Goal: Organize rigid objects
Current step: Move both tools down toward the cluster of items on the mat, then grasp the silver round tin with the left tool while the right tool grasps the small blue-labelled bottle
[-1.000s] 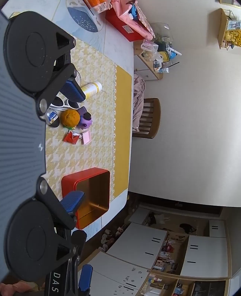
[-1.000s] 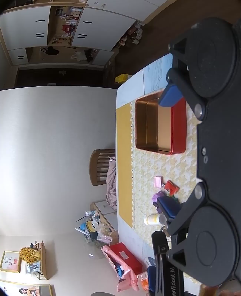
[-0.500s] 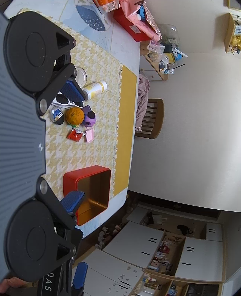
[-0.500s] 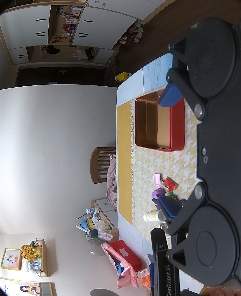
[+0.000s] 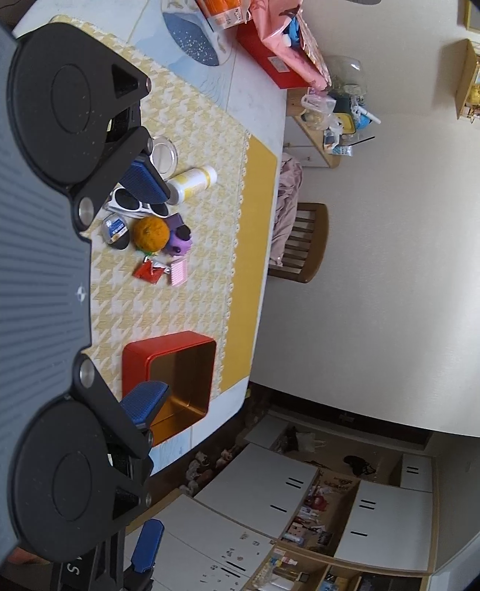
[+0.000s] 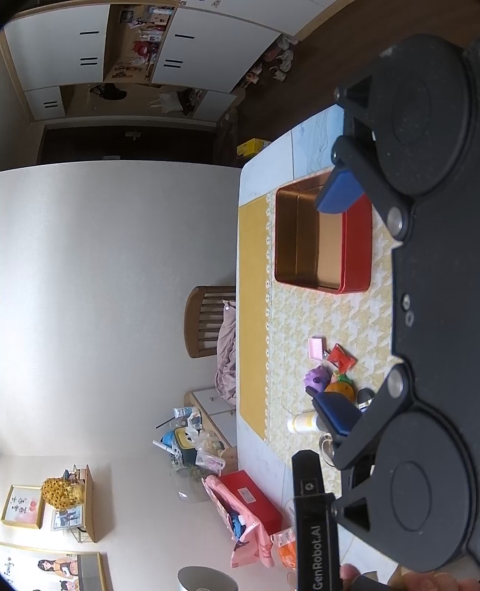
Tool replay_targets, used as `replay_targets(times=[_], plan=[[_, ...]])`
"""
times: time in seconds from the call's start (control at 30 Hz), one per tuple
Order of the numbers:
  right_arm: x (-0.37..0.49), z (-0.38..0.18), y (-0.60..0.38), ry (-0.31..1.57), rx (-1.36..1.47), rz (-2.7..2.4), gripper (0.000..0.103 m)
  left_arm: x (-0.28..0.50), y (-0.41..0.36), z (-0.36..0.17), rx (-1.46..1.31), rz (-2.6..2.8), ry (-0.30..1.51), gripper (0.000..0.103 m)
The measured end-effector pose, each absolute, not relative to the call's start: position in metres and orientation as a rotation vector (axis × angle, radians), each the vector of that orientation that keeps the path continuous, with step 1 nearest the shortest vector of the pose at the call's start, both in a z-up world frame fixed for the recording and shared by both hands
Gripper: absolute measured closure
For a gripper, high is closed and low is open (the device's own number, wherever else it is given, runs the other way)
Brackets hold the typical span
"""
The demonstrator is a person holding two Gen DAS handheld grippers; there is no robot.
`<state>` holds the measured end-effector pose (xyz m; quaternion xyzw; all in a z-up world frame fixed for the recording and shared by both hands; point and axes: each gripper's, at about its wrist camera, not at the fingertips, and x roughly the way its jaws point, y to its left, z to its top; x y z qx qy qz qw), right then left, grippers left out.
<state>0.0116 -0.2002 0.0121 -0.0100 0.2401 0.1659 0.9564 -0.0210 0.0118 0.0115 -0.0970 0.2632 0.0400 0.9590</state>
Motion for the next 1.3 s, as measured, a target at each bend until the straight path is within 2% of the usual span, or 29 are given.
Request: replay_targets(times=[0.77,1.3], plan=[[0.038,0.006,-0.167,0.519,-0.018,0.424,0.002,-0.003,0.069,0.007,-0.208,0.139,0.455,0.000],[0.096,-0.029,-0.099,0.650,-0.007,0.448,0.005,0.062,0.162,-0.054,-0.092,0.055,0.590,0.000]])
